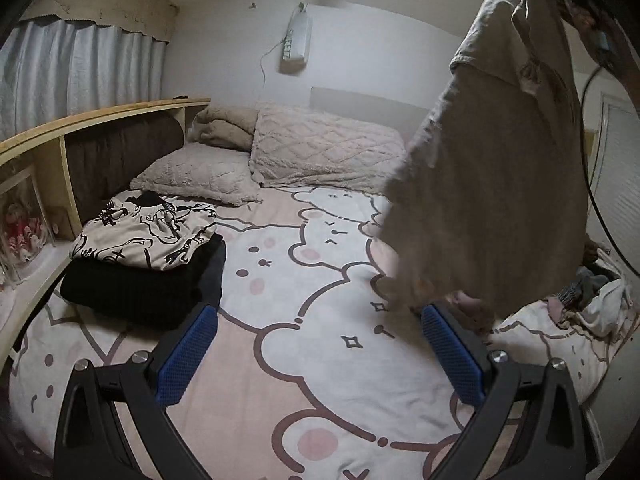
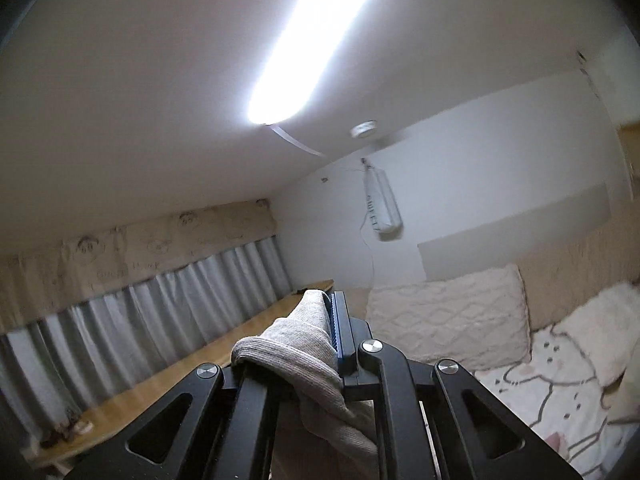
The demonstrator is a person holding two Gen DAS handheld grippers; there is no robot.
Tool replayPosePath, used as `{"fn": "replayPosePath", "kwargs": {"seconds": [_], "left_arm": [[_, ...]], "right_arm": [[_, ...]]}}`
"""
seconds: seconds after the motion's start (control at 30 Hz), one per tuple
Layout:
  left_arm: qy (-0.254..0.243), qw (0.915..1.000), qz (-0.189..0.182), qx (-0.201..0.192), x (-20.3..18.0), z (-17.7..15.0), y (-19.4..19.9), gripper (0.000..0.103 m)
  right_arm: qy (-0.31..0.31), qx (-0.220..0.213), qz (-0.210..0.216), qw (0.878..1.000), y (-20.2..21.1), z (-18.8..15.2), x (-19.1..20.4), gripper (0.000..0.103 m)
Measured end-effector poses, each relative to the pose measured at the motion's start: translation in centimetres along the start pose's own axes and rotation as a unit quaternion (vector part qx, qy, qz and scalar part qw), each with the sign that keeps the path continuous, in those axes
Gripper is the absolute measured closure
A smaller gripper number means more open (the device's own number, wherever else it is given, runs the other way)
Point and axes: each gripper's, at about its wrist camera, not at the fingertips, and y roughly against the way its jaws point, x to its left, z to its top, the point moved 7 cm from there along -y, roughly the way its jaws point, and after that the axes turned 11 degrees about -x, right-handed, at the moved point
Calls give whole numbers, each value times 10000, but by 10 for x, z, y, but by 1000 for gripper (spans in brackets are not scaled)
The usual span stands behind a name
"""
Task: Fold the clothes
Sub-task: 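Lift the beige sweatshirt with the right gripper and drop it onto the duvet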
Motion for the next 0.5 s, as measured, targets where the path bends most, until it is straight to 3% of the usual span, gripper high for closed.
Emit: {"fn": "replayPosePath", "kwargs": {"seconds": [0.17, 0.4, 0.5], "left_arm": [[87, 9999, -6, -142, 5, 7, 7, 0], [-33, 9989, 286, -377, 27, 23, 22, 0], [28, 9984, 371, -422, 36, 25, 25, 0]], "right_arm": [[628, -48, -126, 9979, -29, 5, 49, 95], [497, -458, 562, 9961, -13, 29, 89, 95], [589, -61, 535, 9968, -11, -2, 82, 95]]}}
